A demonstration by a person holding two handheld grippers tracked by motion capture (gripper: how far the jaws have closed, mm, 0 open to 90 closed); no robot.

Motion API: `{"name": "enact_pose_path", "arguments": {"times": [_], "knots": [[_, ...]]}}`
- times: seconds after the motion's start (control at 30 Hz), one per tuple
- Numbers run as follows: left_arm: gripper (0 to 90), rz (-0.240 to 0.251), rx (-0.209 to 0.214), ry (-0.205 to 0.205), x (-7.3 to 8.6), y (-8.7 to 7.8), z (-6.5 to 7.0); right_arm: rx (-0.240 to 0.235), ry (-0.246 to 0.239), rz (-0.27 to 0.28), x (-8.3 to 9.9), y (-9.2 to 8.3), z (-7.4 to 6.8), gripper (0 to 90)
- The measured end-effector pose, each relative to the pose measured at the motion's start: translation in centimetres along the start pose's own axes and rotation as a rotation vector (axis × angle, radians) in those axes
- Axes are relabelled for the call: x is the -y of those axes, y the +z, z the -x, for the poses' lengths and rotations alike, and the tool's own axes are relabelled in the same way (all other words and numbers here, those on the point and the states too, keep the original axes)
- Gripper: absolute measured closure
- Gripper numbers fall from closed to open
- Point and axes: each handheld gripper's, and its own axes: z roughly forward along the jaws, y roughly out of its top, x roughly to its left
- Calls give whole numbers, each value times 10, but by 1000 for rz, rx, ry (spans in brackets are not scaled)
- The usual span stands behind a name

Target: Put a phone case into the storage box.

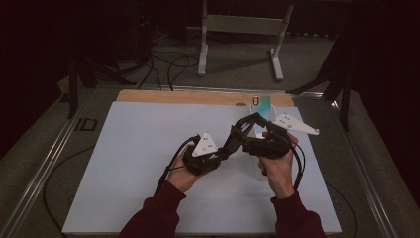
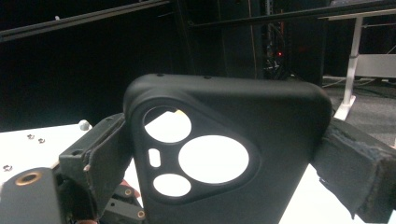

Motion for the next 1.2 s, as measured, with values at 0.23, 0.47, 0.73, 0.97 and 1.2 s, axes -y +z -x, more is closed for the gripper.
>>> {"name": "enact_pose_path", "arguments": {"times": [0.23,0.47,0.73,0.97,1.2], "knots": [[803,10,26,-25,0,3,2,18,9,3,1,2,-1,104],[800,9,18,-21,0,2,1,33,-5,-1,1,2,-2,127],[793,10,8,-13,0,-2,0,34,5,3,0,2,-4,136],[756,15,5,-6,1,-8,-2,46,-7,7,-1,2,-3,139],[496,15,-44,-18,1,-14,-5,50,-14,7,-3,3,-2,139]]}}
